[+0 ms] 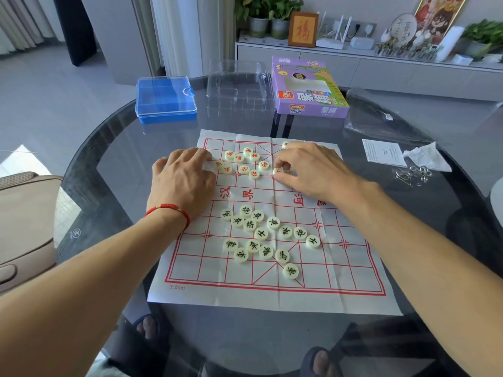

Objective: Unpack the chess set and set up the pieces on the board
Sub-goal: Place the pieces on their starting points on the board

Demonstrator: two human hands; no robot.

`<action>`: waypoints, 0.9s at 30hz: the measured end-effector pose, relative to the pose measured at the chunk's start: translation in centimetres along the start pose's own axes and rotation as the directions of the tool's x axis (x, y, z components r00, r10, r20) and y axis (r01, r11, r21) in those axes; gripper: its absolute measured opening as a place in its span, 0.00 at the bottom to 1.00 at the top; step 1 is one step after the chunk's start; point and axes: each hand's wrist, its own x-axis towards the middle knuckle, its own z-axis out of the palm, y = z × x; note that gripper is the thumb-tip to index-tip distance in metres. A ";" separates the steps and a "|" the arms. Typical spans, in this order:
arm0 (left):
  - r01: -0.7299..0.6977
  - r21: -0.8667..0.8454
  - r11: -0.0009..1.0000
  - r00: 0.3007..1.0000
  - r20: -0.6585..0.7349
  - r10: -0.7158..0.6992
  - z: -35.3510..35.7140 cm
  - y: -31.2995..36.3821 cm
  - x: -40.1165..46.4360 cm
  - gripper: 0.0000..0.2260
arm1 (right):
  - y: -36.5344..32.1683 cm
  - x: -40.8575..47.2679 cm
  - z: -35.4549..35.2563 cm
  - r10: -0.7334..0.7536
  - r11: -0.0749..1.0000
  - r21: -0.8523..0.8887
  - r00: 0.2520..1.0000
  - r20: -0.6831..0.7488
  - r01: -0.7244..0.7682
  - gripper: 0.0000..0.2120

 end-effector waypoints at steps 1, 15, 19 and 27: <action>0.002 -0.001 1.000 1.000 0.001 -0.002 0.0 0.0 0.0 0.15 | -0.2 0.0 -0.2 -0.004 1.000 0.012 1.000 -0.013 0.004 0.10; 0.002 -0.007 1.000 1.000 0.005 -0.002 0.0 0.0 0.0 0.15 | -0.5 -0.1 -0.3 -0.025 0.998 0.064 0.999 0.034 0.023 0.11; 0.000 -0.009 1.000 1.000 0.003 0.000 -0.1 -0.1 0.0 0.15 | -0.2 0.0 -0.5 -0.018 0.997 0.071 0.998 0.068 0.014 0.10; 0.013 -0.012 1.000 1.000 0.005 -0.013 0.0 0.0 0.0 0.15 | 0.7 -0.1 -1.3 0.018 0.997 0.068 0.999 0.034 -0.020 0.10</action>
